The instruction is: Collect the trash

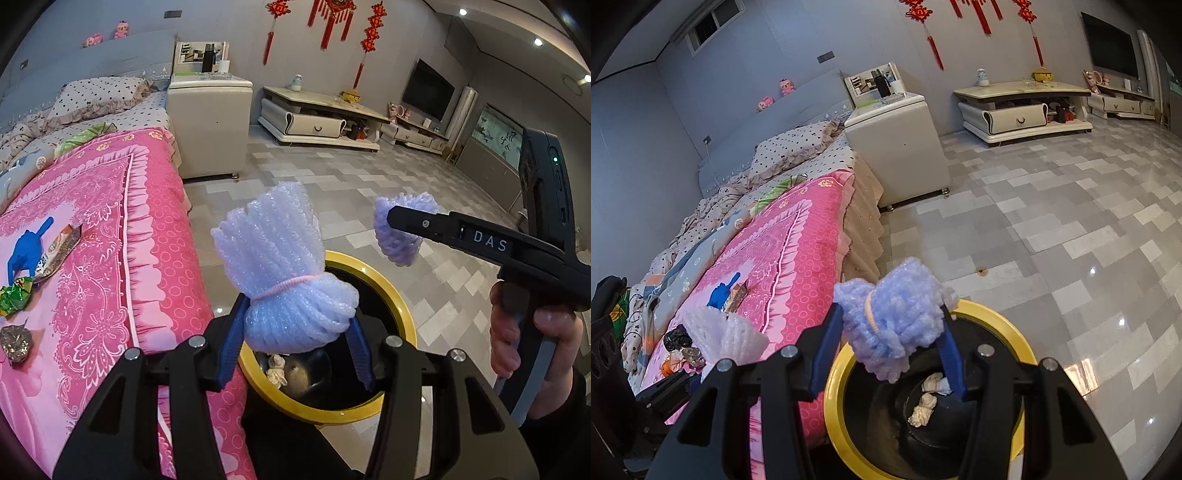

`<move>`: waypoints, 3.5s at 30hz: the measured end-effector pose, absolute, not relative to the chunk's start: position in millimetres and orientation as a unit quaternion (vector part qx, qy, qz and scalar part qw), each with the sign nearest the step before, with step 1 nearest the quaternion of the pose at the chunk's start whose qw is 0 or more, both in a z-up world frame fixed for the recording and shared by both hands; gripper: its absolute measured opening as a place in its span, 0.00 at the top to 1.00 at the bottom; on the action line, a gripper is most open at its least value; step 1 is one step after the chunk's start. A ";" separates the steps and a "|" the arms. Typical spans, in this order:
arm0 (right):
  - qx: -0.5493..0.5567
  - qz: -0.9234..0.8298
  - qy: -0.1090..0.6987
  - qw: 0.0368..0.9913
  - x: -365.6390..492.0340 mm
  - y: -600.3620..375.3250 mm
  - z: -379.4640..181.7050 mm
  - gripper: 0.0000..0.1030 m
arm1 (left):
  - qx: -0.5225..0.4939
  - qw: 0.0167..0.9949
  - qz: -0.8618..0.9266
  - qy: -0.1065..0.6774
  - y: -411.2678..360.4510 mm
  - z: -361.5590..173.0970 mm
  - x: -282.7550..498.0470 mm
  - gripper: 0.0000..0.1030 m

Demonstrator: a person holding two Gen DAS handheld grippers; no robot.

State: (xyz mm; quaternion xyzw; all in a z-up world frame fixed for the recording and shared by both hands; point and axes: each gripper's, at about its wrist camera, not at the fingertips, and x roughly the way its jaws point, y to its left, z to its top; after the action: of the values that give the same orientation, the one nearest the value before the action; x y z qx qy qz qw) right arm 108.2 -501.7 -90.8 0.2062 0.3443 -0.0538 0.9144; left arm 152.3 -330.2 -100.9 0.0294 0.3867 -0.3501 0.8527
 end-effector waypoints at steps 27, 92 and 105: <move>0.244 -0.098 0.344 0.901 85.8 -527.0 -102.4 0.31 | -0.005 0.864 -0.344 0.368 -297.6 -93.0 149.2 0.26; 0.040 0.198 0.455 0.867 258.6 -111.3 -141.4 0.26 | -0.106 0.911 0.094 0.388 193.0 -162.3 247.0 0.16; 0.016 0.199 0.476 0.857 282.0 -78.6 -175.2 0.26 | -0.129 0.898 0.098 0.408 209.0 -194.6 276.4 0.22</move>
State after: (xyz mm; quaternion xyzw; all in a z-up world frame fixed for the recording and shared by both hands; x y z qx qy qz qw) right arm 282.0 -78.6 -175.2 0.0161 0.4760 0.1987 0.8565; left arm 276.4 209.0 -194.6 -0.1293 0.4079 0.0984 0.8985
